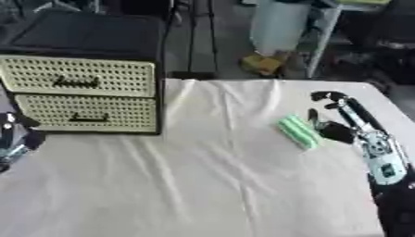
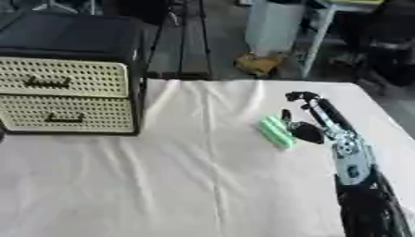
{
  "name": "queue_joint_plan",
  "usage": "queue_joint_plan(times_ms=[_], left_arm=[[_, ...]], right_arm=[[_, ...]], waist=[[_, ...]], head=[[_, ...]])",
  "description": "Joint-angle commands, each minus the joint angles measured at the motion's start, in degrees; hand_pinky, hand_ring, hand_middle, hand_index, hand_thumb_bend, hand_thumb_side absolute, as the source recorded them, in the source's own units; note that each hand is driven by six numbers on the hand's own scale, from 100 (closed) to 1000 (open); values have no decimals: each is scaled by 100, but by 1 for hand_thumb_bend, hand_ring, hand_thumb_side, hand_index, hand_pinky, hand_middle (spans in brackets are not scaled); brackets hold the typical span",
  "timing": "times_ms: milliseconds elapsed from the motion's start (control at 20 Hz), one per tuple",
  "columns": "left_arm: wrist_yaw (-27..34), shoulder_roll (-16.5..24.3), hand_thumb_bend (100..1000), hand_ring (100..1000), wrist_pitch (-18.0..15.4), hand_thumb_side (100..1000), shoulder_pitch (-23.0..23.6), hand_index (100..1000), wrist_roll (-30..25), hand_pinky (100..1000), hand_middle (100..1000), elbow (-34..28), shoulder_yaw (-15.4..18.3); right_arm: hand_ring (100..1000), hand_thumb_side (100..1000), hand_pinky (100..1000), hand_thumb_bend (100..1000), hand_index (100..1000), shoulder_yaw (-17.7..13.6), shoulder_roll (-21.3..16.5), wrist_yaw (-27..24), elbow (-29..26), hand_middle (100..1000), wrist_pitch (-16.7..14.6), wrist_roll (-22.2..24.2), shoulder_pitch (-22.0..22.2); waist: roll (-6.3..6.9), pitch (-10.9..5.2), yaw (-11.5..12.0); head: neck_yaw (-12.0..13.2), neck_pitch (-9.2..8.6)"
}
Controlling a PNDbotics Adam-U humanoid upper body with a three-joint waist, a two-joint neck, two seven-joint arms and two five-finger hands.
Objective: Pick up objects from table and place into drawer.
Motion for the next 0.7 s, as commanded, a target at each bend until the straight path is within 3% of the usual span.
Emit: queue_joint_plan(times_ms=[50,150,350,700], left_arm=[[-1073,333,768,100,162,1000,-282,663,277,100,100,-40,-164],[-1784,408,773,100,173,1000,-522,672,266,100,100,118,-394],[-2491,475,726,100,-58,1000,-1058,709,-50,100,100,642,-786],[-2573,316,660,100,-378,1000,-1853,732,-575,100,100,1795,-1208]], right_arm=[[972,341,824,100,873,7,-151,-53,-77,778,-13,-7,-86],[972,340,824,100,873,18,-137,-51,-79,778,-19,2,-87],[971,341,825,100,873,32,-122,-48,-77,778,-28,13,-92],[972,344,825,100,874,55,-115,-55,-46,778,-51,14,-89]], waist=[[31,-65,-12],[29,-74,-16],[23,-83,-45],[15,-86,-71]], head=[[25,-46],[45,-51],[74,-46],[114,8]])
